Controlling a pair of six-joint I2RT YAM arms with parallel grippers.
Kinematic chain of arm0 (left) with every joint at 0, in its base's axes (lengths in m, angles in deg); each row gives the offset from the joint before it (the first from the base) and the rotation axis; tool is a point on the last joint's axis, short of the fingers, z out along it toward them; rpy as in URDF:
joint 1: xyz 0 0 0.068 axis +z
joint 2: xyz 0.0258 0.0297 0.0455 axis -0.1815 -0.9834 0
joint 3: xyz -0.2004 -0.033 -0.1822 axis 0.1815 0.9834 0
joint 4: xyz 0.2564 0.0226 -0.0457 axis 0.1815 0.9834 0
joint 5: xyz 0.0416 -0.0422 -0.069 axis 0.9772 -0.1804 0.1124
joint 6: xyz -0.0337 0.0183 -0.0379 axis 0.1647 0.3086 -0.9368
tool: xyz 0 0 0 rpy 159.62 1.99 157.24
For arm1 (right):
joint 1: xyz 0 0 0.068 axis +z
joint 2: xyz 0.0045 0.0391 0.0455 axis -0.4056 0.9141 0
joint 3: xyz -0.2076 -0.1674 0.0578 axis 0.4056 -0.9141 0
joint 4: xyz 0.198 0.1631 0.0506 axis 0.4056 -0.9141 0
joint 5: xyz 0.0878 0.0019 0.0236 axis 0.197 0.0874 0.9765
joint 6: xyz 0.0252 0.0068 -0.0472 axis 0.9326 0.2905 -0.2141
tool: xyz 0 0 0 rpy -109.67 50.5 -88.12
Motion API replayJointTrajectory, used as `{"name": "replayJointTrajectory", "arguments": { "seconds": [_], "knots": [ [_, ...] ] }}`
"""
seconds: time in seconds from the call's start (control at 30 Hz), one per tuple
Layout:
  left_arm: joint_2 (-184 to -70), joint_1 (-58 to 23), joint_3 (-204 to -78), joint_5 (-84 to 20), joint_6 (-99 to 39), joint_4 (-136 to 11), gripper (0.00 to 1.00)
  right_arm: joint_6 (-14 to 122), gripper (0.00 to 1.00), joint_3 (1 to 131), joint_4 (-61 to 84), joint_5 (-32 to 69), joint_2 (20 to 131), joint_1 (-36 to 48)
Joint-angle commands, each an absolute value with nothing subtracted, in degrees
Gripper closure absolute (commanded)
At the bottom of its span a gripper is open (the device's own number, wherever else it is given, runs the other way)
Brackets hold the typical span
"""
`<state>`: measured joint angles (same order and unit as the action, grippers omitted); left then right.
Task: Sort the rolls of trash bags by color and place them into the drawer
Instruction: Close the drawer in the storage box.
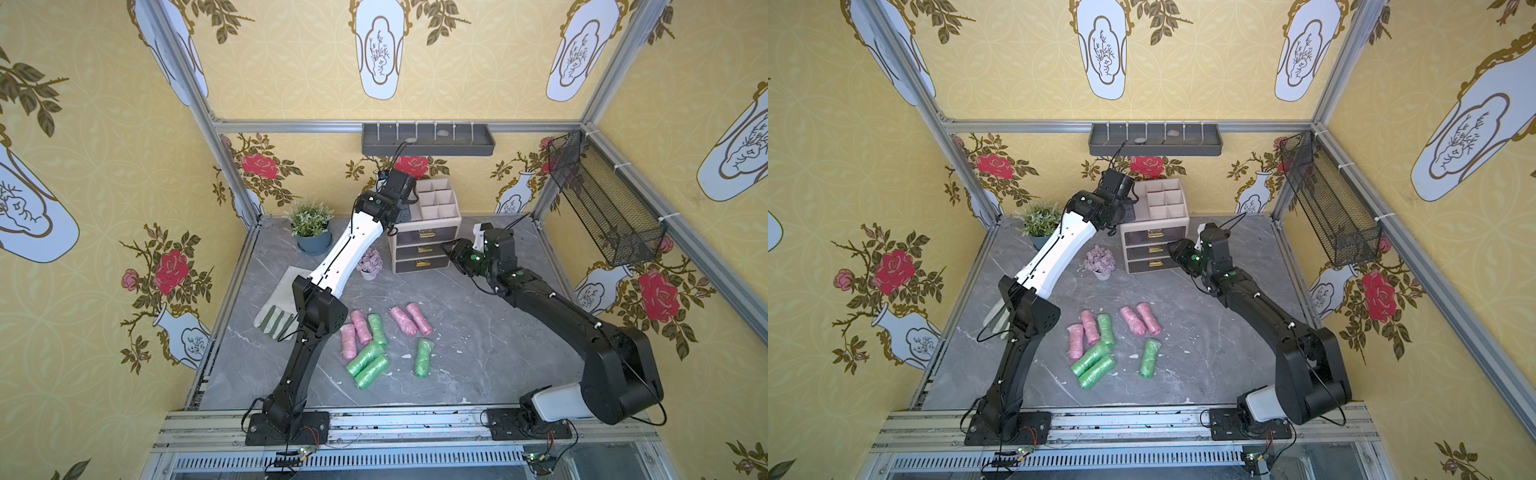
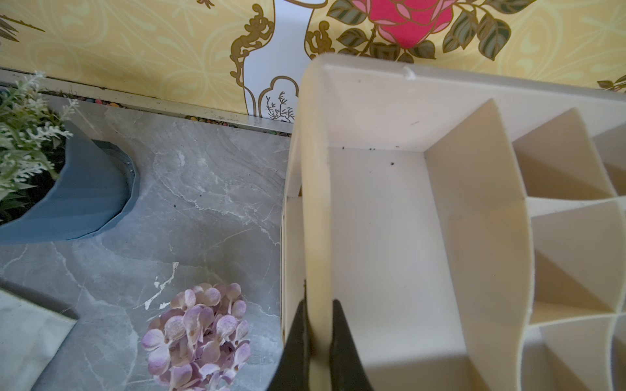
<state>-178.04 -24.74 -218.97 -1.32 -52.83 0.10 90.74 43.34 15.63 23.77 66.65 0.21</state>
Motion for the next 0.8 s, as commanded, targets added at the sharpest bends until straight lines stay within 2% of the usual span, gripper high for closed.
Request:
{"name": "replayJointTrajectory", "arguments": {
  "seconds": [0.0, 0.13, 0.27, 0.47, 0.77],
  "knots": [
    [-178.7, -24.8, -217.8, -5.0, -55.5, 6.6, 1.00, 94.4, 0.54, 39.1, 12.8, 20.1, 62.3, 0.7],
    [-178.5, -24.9, -217.8, -5.0, -57.9, 6.8, 1.00, 100.8, 0.55, 30.9, 17.4, 14.9, 57.6, 2.6],
    [-178.5, -25.1, -218.2, -4.9, -59.8, 7.5, 1.00, 103.8, 0.56, 26.2, 26.1, 10.9, 58.2, 5.5],
    [-179.1, -25.2, -219.6, -4.7, -60.9, 8.9, 1.00, 106.0, 0.57, 21.2, 45.0, 6.6, 63.8, 7.9],
    [-179.8, -25.4, -221.8, -4.3, -60.3, 10.2, 1.00, 107.0, 0.59, 22.5, 64.9, 8.5, 76.0, 6.6]
  ]
}}
